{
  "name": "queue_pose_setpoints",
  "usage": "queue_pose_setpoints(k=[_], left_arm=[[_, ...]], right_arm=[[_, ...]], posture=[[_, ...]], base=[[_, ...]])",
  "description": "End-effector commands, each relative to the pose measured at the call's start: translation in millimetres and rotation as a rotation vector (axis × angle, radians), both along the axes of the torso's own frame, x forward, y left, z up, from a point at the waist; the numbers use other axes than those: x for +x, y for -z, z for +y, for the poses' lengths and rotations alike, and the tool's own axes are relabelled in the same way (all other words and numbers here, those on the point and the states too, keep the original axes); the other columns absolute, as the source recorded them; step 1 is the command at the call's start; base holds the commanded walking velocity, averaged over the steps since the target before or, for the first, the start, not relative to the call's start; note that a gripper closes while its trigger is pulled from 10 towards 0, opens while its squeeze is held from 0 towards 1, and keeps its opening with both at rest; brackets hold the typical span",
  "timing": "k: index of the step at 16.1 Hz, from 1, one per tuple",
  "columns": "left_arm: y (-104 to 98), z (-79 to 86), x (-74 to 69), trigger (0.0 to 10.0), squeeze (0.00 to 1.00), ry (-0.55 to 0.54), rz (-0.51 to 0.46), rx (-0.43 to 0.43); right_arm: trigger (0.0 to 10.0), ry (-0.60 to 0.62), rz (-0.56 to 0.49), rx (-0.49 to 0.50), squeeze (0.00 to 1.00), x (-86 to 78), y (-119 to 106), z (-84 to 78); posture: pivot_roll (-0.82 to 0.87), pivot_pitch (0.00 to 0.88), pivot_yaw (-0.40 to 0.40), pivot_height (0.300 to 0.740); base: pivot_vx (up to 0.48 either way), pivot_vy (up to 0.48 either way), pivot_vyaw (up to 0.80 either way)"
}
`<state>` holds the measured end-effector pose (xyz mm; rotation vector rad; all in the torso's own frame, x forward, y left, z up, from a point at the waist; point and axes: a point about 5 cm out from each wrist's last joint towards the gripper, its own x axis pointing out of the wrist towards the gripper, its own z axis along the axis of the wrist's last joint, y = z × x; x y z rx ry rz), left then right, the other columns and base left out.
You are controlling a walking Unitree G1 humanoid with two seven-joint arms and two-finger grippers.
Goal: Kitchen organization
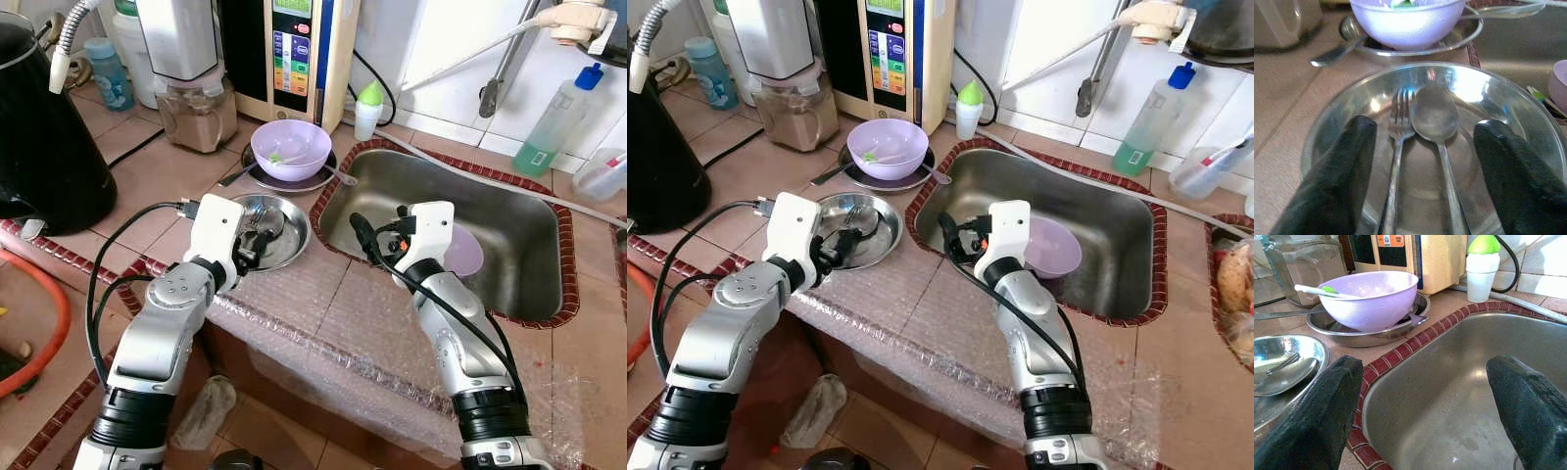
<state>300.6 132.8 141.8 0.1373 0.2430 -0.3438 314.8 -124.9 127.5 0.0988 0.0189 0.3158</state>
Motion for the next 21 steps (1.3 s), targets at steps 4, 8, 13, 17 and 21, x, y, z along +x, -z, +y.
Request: queue_pose_setpoints(k=[4,8,13,17,21], left_arm=[[-5,-3.1,1.2,10.0,1.00,0.012,0.068,-0.052],[-4,-0.1,4.0,10.0,0.00,0.015,0.111,-0.063],[2,3.0,2.0,0.0,0.00,0.038,0.174,-0.080],[5,2.6,0.9,0.0,0.00,0.047,0.189,-0.069],[7,3.0,-0.5,0.0,0.00,0.051,0.194,-0.064]], right_arm=[[10.0,0.005,0.011,-0.008,0.00,-0.3,4,-1.9],[10.0,0.006,0.010,-0.005,0.00,0.0,4,-0.2],[10.0,0.008,0.009,-0.003,0.00,0.2,4,0.1],[10.0,0.009,0.008,-0.004,0.00,0.2,4,0.6],[10.0,0.010,0.007,-0.003,0.00,0.1,4,0.6]], posture=[[0.04,0.000,-0.022,0.740],[0.04,0.000,-0.017,0.740],[0.04,0.000,-0.011,0.740],[0.04,0.000,-0.010,0.740],[0.04,0.000,-0.011,0.740]], base=[[0.000,0.000,0.00],[0.000,0.000,0.00],[0.000,0.000,0.00],[0.000,0.000,0.00],[0.000,0.000,0.00]])
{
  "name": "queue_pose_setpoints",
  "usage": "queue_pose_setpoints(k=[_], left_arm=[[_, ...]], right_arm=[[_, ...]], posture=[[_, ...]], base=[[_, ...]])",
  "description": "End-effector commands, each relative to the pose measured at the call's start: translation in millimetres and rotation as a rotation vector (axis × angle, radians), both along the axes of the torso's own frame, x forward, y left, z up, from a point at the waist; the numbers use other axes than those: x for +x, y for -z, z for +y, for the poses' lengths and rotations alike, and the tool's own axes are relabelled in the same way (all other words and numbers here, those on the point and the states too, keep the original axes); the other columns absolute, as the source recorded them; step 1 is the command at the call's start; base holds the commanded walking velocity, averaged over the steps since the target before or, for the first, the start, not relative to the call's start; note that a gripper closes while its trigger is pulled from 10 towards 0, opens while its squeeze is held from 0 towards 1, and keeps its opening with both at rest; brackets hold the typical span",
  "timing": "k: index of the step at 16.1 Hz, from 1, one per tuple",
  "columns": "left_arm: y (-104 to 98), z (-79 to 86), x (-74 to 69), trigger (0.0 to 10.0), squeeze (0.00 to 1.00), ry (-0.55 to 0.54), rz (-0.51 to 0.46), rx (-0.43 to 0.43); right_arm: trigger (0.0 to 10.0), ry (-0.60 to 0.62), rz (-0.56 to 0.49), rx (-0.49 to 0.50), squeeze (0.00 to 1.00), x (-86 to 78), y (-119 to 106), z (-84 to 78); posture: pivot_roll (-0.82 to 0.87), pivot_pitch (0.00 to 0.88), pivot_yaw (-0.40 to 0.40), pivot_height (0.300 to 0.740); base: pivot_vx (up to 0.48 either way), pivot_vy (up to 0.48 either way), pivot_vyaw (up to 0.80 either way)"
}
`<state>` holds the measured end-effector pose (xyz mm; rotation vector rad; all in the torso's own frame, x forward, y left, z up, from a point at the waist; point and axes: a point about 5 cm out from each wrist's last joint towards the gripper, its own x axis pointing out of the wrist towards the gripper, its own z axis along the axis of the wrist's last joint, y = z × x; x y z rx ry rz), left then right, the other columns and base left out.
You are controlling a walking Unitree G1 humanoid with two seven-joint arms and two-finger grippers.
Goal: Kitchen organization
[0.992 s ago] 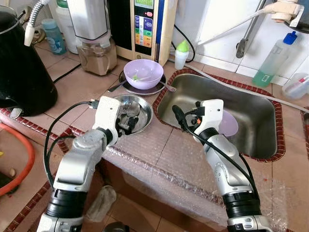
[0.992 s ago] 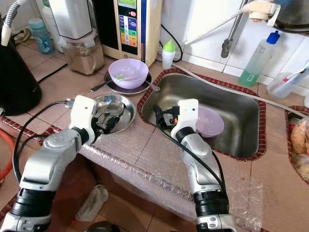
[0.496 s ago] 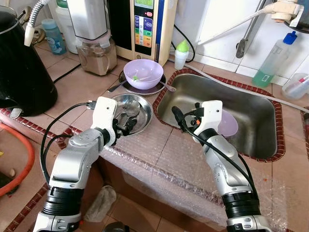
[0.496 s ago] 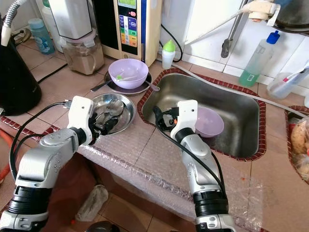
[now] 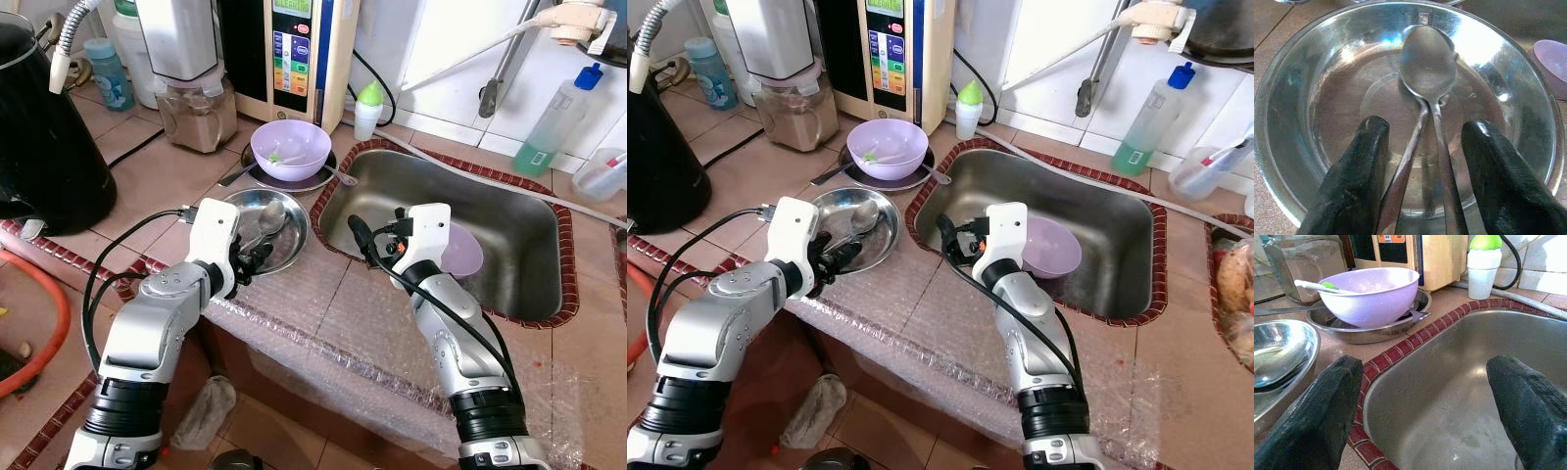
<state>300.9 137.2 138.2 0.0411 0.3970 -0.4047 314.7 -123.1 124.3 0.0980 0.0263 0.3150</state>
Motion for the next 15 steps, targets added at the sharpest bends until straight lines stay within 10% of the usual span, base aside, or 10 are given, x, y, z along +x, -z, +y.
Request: queue_pose_setpoints(k=[1,15], left_arm=[[3.0,-1.6,-0.8,0.0,0.00,0.012,0.019,0.011],[-0.2,2.8,3.6,0.0,0.00,-0.025,-0.065,0.049]], right_arm=[[10.0,0.009,0.000,-0.001,0.00,0.1,0.5,-1.3],[10.0,0.022,-0.007,-0.004,0.00,2.7,-0.4,-5.2]], posture=[[0.04,0.000,-0.011,0.740],[0.06,0.000,-0.011,0.740]], base=[[0.000,0.000,0.00],[0.000,0.000,0.00]])
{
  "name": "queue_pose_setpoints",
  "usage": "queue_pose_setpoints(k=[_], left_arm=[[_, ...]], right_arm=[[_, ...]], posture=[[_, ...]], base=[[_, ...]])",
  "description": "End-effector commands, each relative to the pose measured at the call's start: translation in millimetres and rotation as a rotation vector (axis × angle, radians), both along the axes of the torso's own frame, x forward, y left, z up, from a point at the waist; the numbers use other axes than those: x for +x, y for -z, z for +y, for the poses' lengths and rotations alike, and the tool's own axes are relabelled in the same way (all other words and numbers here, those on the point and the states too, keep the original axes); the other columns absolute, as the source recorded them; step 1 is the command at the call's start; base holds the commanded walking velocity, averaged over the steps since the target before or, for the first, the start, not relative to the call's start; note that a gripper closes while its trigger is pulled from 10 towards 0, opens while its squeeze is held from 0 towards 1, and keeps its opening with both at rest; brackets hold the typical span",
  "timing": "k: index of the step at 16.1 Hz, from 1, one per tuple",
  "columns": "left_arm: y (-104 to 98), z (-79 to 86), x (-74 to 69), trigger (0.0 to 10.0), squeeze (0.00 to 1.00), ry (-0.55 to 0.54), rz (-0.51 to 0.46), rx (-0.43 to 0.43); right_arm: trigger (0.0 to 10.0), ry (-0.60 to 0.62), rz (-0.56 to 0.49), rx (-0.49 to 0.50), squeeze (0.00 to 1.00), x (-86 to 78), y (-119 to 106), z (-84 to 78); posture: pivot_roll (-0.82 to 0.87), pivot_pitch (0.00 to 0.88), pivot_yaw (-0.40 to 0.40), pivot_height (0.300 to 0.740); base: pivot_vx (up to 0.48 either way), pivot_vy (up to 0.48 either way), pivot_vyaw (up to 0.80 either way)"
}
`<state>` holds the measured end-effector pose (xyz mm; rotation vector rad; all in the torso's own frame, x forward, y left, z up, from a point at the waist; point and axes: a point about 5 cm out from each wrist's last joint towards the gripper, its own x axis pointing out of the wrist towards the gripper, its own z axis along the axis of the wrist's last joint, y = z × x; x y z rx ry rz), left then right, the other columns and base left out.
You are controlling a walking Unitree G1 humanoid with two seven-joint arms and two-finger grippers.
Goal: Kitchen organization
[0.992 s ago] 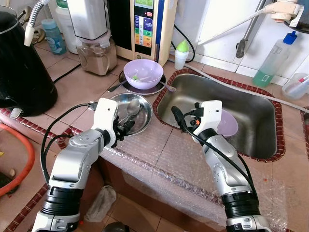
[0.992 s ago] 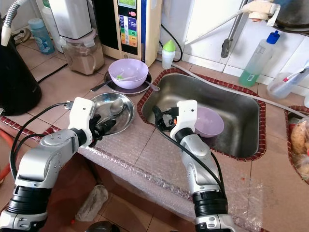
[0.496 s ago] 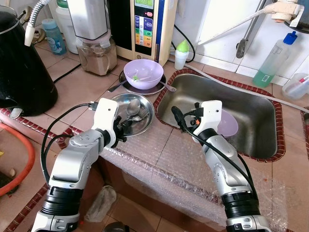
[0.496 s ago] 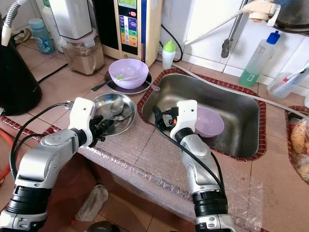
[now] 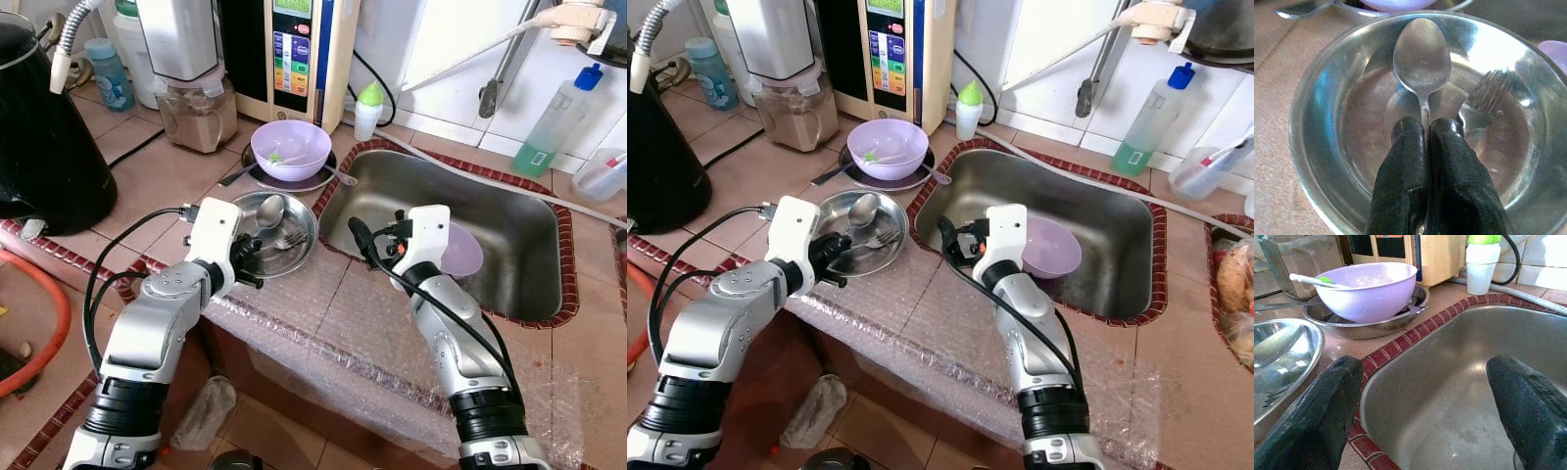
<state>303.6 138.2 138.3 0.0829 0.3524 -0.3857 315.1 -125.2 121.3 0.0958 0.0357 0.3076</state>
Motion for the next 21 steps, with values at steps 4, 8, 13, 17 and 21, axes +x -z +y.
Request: queue_pose_setpoints(k=[4,8,13,17,21], left_arm=[[-6,5.1,-2.1,0.0,0.00,-0.064,-0.086,-0.002],[-7,-0.6,-9.8,0.0,0.00,-0.058,-0.128,-0.011],[-18,-6.3,-20.0,0.0,0.00,-0.071,-0.260,-0.036],[-1,-11.4,-32.4,0.0,0.00,-0.053,-0.214,-0.027],[7,-7.5,-38.7,0.0,0.00,-0.090,-0.255,-0.005]], right_arm=[[10.0,0.020,-0.024,-0.004,0.00,0.1,-4,-7.4],[10.0,0.019,-0.024,-0.005,0.00,-0.9,-3,-6.1],[10.0,0.012,-0.065,0.020,0.00,-3.0,-7,2.9],[10.0,0.002,-0.029,0.008,0.00,-3.2,4,-1.6],[10.0,-0.018,-0.018,0.008,0.00,-5.2,6,3.8]], posture=[[0.06,0.000,-0.021,0.740],[0.05,0.000,-0.010,0.740],[0.07,0.000,-0.005,0.740],[0.09,0.000,-0.018,0.740],[0.10,0.000,-0.024,0.740]], base=[[0.000,0.000,0.00],[0.000,0.000,0.00],[0.000,0.000,0.00],[0.000,0.000,0.00],[0.000,0.000,0.00]])
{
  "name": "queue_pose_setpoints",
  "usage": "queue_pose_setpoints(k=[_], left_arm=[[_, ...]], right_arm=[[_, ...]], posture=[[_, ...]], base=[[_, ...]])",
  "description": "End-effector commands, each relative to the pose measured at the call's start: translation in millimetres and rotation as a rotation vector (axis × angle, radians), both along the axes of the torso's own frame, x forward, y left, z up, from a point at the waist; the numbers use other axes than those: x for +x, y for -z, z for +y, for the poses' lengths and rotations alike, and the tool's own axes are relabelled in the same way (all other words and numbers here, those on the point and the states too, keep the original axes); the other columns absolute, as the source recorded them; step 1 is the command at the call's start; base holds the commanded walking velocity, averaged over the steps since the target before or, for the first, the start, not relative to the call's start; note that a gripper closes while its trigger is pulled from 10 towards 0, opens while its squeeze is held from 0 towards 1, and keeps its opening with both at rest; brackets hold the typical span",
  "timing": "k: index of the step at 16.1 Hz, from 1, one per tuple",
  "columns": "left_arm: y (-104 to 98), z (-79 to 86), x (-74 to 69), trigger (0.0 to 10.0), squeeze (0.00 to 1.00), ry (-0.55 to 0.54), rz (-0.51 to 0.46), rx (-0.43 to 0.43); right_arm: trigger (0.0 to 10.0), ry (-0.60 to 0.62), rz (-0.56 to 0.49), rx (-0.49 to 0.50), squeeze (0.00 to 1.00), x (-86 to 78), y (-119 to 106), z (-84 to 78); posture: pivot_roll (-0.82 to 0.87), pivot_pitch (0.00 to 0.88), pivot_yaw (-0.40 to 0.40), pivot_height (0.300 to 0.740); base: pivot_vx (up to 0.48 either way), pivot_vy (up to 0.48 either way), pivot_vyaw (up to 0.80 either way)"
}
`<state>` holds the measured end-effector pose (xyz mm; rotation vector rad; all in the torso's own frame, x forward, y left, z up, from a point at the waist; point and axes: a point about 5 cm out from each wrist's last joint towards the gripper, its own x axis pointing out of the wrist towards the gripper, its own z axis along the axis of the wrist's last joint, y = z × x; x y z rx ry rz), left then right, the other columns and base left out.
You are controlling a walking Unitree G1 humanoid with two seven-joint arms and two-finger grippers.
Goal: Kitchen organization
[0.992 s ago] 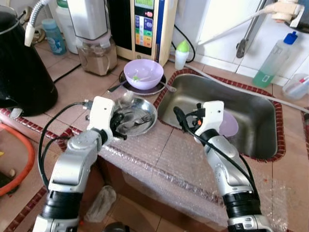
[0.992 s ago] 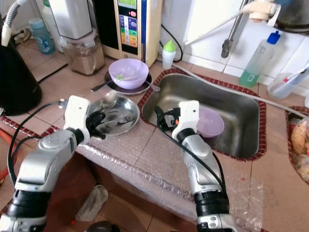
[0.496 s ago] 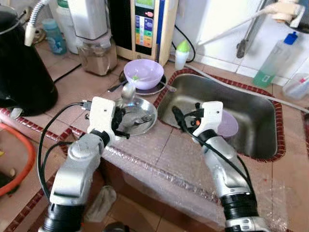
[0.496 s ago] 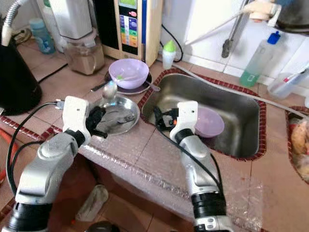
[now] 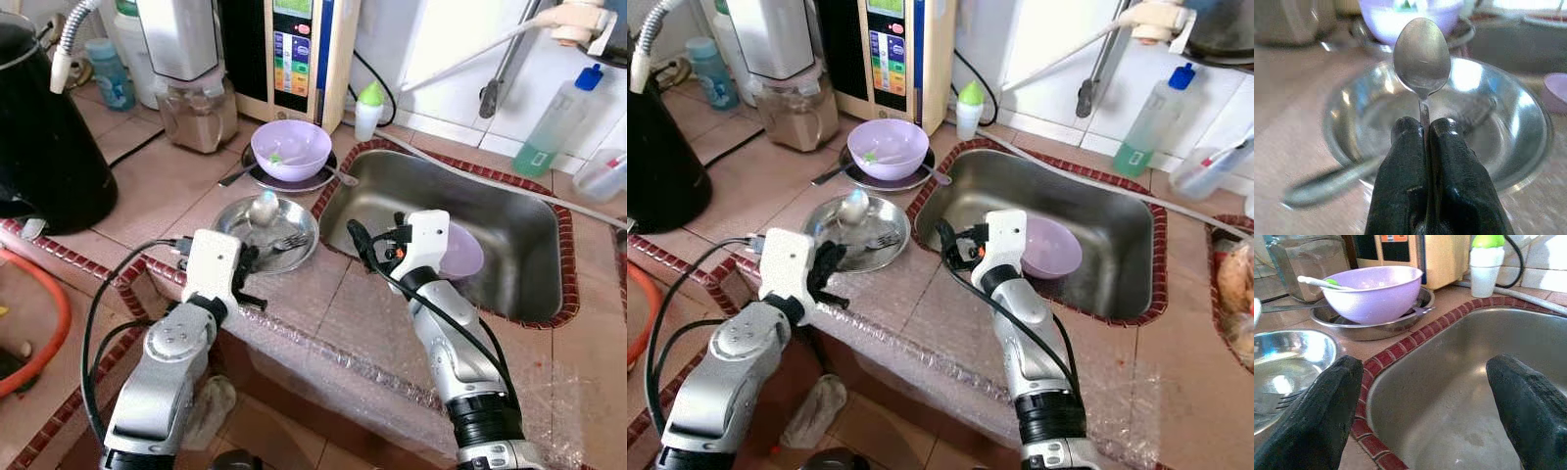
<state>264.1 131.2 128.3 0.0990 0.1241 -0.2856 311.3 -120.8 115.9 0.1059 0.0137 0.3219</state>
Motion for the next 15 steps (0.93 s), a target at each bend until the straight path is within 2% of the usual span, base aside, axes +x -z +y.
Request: queue_pose_setpoints(k=[1,2,3,4,5,6,7,10,11,14,15], left_arm=[[2,1.3,3.4,4.7,0.00,-0.015,-0.047,0.034],[2,2.6,5.4,10.0,0.00,-0.018,-0.066,0.054],[0,4.3,8.2,10.0,0.54,-0.027,-0.093,0.015],[3,5.6,9.4,10.0,1.00,-0.039,-0.097,0.018],[7,7.2,10.1,10.0,1.00,-0.053,-0.093,0.041],[9,5.8,11.0,10.0,1.00,-0.049,-0.087,0.022],[10,2.5,12.5,10.0,1.00,-0.012,-0.096,0.029],[8,8.1,14.1,10.0,1.00,-0.038,-0.112,0.027],[10,7.7,14.4,10.0,1.00,-0.036,-0.097,0.011],[13,4.4,20.4,10.0,1.00,-0.041,-0.054,0.036],[13,4.3,21.8,10.0,0.28,-0.035,-0.035,0.037]], right_arm=[[10.0,-0.009,0.006,-0.010,0.00,-1.5,6,-1.0],[10.0,-0.009,0.003,-0.009,0.00,-0.4,5,-0.9],[10.0,-0.006,-0.004,-0.005,0.00,1.9,3,-0.4],[10.0,-0.001,-0.005,-0.004,0.00,2.8,4,-0.5],[10.0,0.006,-0.002,-0.001,0.00,3.1,6,-0.6],[10.0,0.010,-0.007,0.004,0.00,3.6,5,0.6],[10.0,-0.002,-0.019,-0.005,0.00,3.8,5,3.2],[10.0,0.006,-0.026,0.000,0.00,2.6,5,3.4],[10.0,0.013,-0.020,0.003,0.00,2.0,6,3.4],[10.0,0.011,-0.007,0.004,0.00,-1.3,10,5.7],[10.0,0.012,-0.007,0.005,0.00,-1.2,10,5.6]], posture=[[0.10,0.000,-0.028,0.740],[0.10,0.000,-0.029,0.740],[0.10,0.000,-0.028,0.740],[0.09,0.000,-0.024,0.740],[0.09,0.000,-0.019,0.740],[0.09,0.000,-0.008,0.740],[0.08,0.000,-0.004,0.740],[0.08,0.000,0.000,0.740],[0.07,0.000,-0.003,0.740],[0.07,0.000,-0.007,0.740],[0.07,0.000,-0.009,0.740]], base=[[0.000,0.000,0.00],[0.000,0.000,0.00],[0.000,0.000,0.00],[0.000,0.000,0.00],[0.000,0.000,0.00],[0.000,0.000,0.00],[0.000,0.000,0.00],[0.000,0.000,0.00],[0.000,0.000,0.00],[0.000,0.000,0.00],[0.000,0.000,0.00]])
